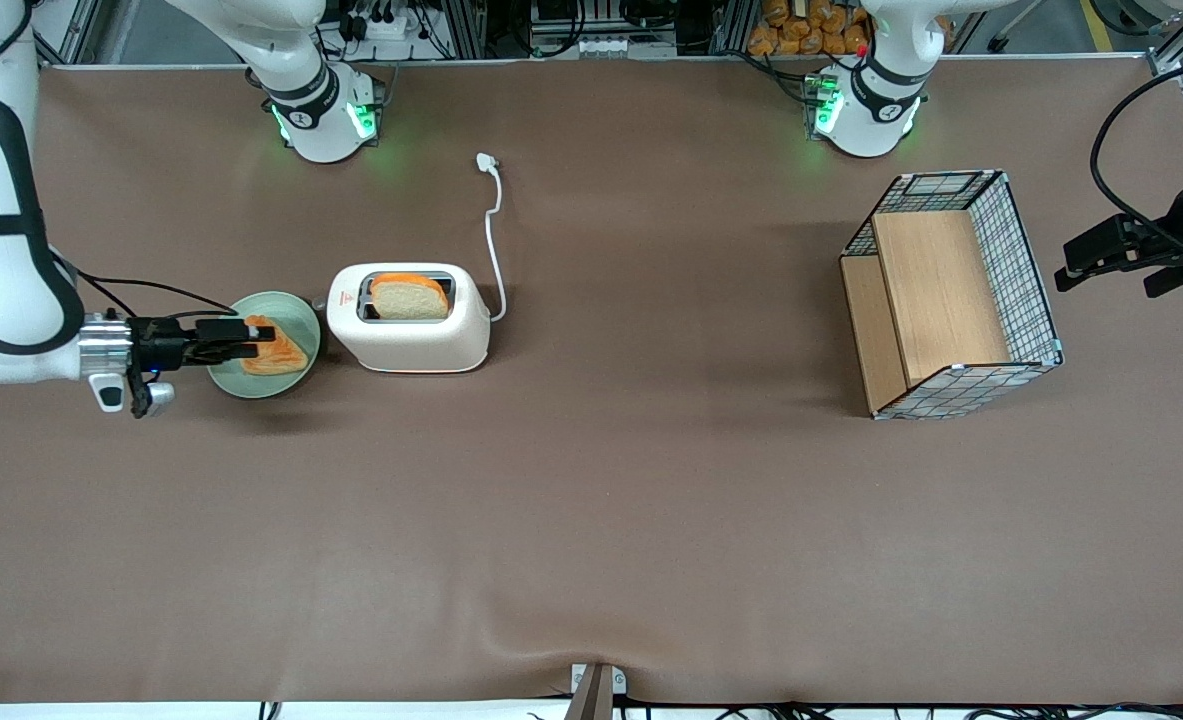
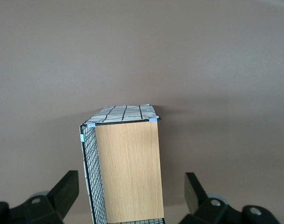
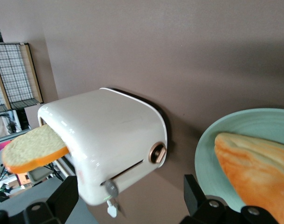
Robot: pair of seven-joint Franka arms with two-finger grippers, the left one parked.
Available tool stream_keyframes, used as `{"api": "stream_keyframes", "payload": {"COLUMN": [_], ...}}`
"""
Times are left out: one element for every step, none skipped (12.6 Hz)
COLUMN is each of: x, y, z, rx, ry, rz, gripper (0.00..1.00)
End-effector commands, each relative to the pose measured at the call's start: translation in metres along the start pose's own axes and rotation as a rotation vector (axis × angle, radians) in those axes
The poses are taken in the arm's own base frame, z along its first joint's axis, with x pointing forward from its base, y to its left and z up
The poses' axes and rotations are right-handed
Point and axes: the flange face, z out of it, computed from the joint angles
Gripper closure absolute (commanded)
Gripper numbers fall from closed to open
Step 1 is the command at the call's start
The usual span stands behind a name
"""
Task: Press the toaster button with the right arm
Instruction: 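Pull the right gripper back from the toaster over the plate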
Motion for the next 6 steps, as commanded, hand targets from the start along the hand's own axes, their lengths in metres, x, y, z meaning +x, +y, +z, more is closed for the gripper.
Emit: {"api": "stream_keyframes", "payload": {"x": [-0.004,-0.006,-0.006,-0.009,-0.013,-0.014], "y": [-0.044,-0.063,-0.085,-0.104,-0.124,-0.147], "z": [-0.048,-0.067,-0.08,-0.089,-0.093,-0.093], "rx": [-0.116,-0.183,-0.238,-0.28,-0.326,-0.38], "ry": [-0.024,-0.037,-0.04,-0.038,-0.032,-0.03], "rz": [0.002,-0.001,-0.01,-0.013,-0.003,0.006], "gripper": [0.0,0.0,0.0,0.0,0.0,0.0]}}
